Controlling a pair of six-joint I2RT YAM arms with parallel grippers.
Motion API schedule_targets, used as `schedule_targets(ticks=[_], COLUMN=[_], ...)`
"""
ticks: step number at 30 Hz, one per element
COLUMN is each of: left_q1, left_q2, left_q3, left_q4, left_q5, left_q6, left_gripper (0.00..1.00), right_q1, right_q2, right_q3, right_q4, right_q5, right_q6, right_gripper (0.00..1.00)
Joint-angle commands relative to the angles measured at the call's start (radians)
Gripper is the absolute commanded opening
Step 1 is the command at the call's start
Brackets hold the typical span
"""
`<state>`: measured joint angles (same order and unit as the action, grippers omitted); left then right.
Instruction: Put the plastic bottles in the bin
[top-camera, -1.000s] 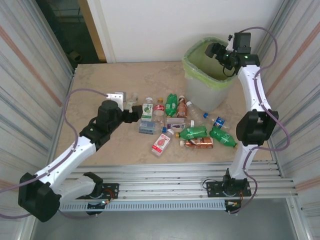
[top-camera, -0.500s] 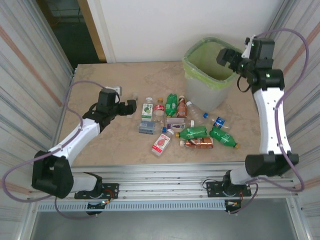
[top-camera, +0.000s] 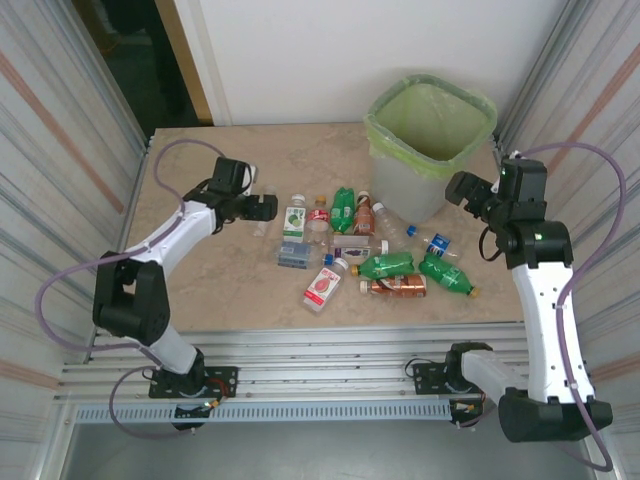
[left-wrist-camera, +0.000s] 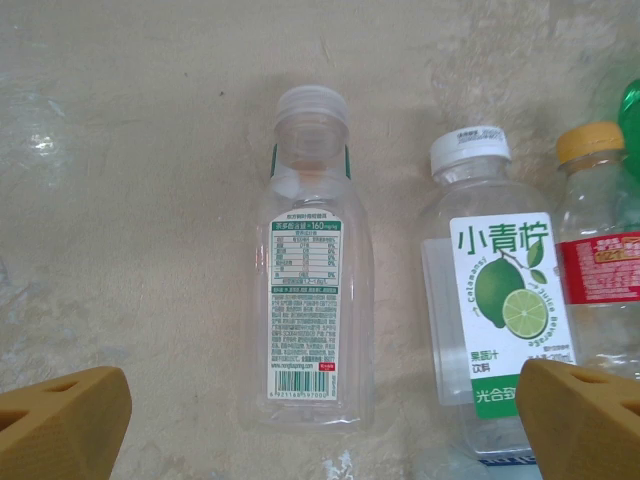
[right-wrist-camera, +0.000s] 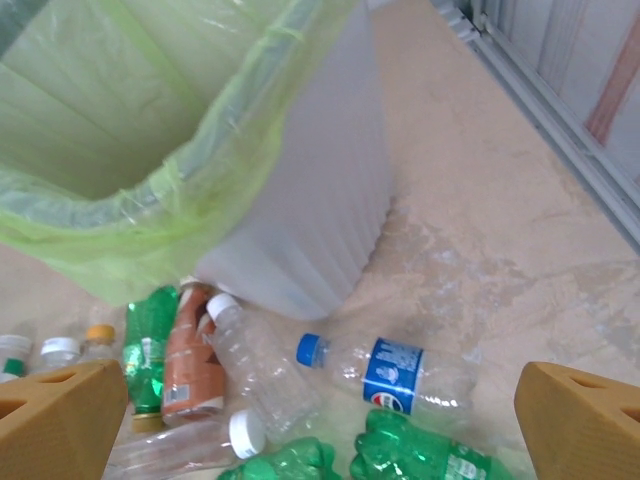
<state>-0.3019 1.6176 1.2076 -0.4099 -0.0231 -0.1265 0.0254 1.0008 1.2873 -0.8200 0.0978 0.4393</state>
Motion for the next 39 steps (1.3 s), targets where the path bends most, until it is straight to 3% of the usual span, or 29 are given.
schedule_targets(ticks=[1, 28, 33, 39], left_q1=[0.006, 0.034, 0.035, 0.035], left_q2=[0.040, 0.352, 0.385, 0.380], left_q3=[0.068, 0.232, 0.238, 0.231], left_q4=[-0.081, -0.183, -0.188, -0.182], left_q5=[-0.015, 0.023, 0.018, 0.024], left_q6=[0.055, 0.070, 0.072, 0.072], left_gripper=[0.98, 0.88, 0.78, 0.55], right_q1=[0.010, 0.033, 0.036, 0.047], right_q2=[-0.042, -0.018, 0.020, 0.027], right_q3=[-0.052, -0.141, -0.140, -0.128], right_q4=[-0.040, 0.011, 0.022, 0.028], right_q5=[0.059, 0.060, 0.056, 0.052], right_q6=[0.027, 0.061, 0.061, 0.066], right_gripper=[0.98, 0.98, 0.98, 0.98])
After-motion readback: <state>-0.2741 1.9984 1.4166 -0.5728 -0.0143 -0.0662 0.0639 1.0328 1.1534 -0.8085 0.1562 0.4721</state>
